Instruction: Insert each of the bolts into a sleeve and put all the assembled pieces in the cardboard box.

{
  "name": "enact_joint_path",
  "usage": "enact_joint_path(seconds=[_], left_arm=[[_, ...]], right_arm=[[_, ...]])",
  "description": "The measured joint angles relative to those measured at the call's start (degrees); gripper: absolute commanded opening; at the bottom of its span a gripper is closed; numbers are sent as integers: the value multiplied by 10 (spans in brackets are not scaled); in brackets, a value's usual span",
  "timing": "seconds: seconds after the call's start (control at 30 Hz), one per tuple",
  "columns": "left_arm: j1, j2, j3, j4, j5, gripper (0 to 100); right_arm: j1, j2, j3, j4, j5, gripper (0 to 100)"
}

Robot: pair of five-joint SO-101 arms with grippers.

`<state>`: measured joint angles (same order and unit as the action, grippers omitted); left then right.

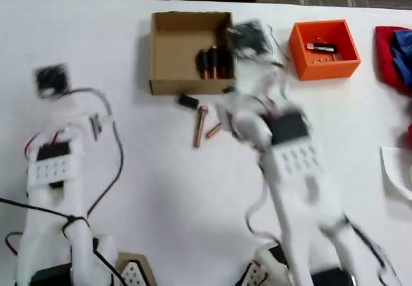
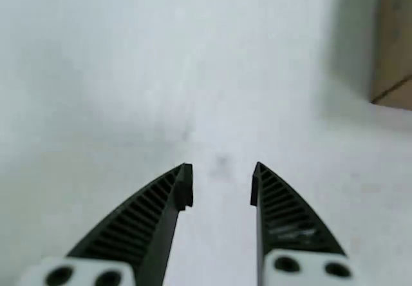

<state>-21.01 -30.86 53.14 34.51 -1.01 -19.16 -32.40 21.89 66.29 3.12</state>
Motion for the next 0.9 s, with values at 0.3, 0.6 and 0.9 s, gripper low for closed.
enact_joint_path(seconds=[0.3, 0.6, 0.9], left_arm=[[203, 61, -228, 159, -15, 176], [351, 408, -538, 329, -111, 175], [427, 714, -946, 493, -161, 176]], right_arm=[[177, -243, 57, -65, -44, 19], [351, -280, 40, -149, -73, 19], [382, -280, 18, -165, -75, 19]])
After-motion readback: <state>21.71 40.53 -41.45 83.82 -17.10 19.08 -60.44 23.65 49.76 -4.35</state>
